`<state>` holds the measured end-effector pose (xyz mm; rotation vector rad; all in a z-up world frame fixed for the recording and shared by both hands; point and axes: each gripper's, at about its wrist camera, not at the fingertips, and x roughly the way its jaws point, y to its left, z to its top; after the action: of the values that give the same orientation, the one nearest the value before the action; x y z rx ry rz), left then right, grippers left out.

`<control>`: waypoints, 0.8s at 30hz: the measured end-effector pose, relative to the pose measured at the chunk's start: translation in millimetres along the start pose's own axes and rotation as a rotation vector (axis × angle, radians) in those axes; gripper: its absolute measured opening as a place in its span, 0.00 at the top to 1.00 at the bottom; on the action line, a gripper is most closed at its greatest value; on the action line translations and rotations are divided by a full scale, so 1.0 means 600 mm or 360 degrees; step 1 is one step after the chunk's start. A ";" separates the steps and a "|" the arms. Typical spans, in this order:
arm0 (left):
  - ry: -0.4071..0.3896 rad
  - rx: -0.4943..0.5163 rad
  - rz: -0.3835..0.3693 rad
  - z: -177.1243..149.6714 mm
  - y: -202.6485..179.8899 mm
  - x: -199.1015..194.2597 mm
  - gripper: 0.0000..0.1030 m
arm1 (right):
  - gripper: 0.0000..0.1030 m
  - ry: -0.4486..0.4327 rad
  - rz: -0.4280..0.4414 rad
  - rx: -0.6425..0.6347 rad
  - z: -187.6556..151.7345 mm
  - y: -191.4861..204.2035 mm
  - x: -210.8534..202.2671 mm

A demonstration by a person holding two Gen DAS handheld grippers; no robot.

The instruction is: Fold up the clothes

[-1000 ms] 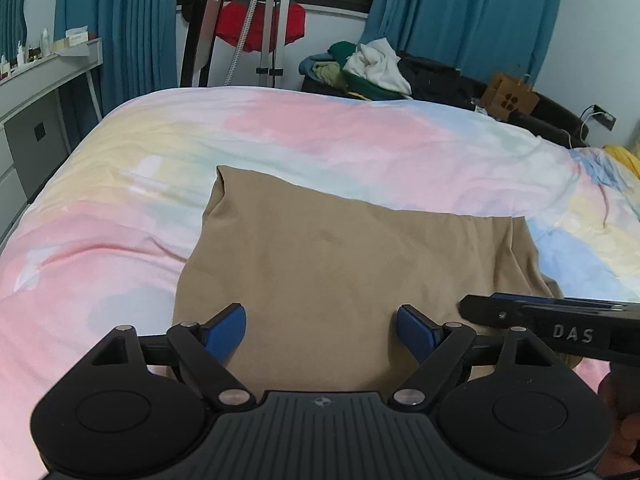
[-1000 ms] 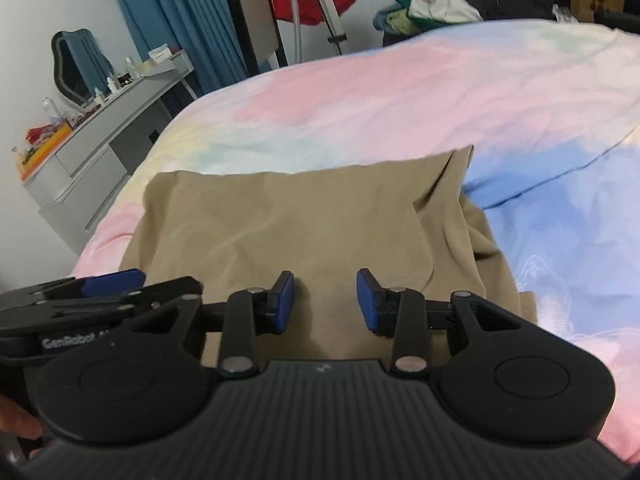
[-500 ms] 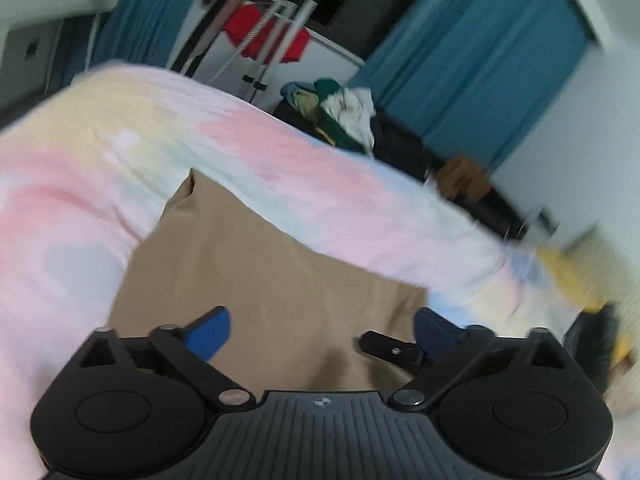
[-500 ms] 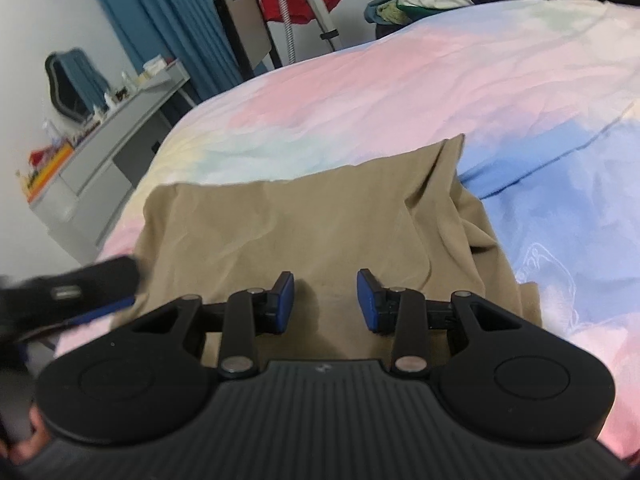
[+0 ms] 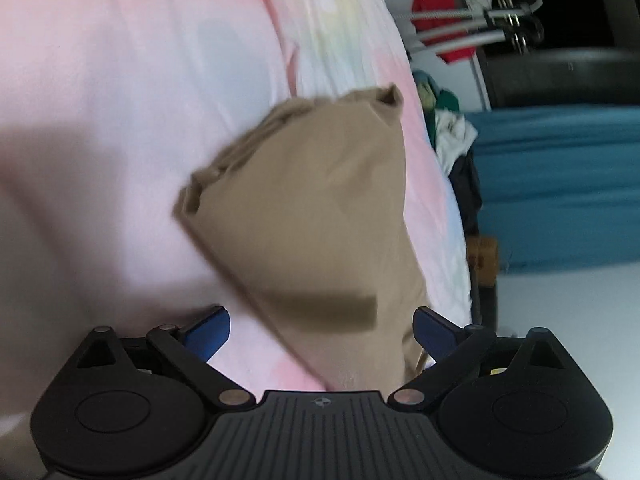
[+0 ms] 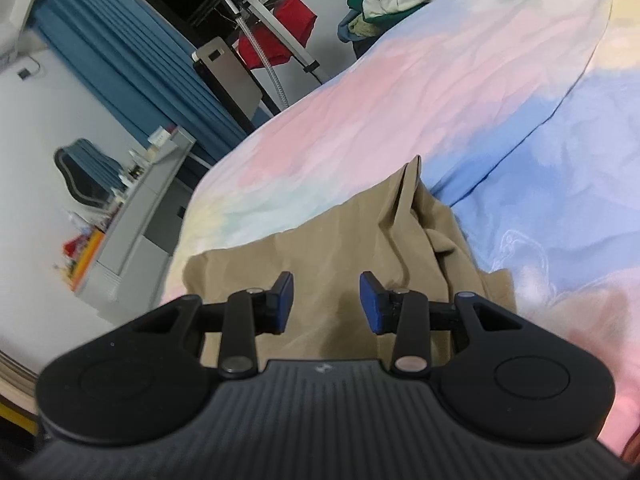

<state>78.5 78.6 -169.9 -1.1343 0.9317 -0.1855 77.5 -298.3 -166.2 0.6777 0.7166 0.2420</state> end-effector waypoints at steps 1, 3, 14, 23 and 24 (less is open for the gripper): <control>-0.0018 -0.0016 -0.0022 0.005 0.002 0.005 0.04 | 0.60 0.0005 0.0021 0.0024 0.000 0.000 0.000; -0.0060 -0.0029 -0.0054 0.017 0.003 0.013 0.05 | 0.57 0.0026 0.0089 0.0087 0.001 -0.002 0.001; -0.0159 -0.0053 -0.0336 0.039 -0.008 0.006 0.04 | 0.21 0.0524 0.0633 0.0872 -0.085 -0.021 0.065; -0.0155 -0.0048 -0.0459 0.046 -0.035 0.023 0.03 | 0.20 0.0334 0.0410 0.1292 -0.103 -0.090 0.094; -0.0151 -0.0060 -0.0465 0.046 -0.034 0.024 0.03 | 0.20 0.0290 0.0379 0.1322 -0.101 -0.098 0.092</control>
<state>113.7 80.4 -158.1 -1.3006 0.6852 -0.3495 75.9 -290.1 -266.8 1.5519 0.9133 0.2215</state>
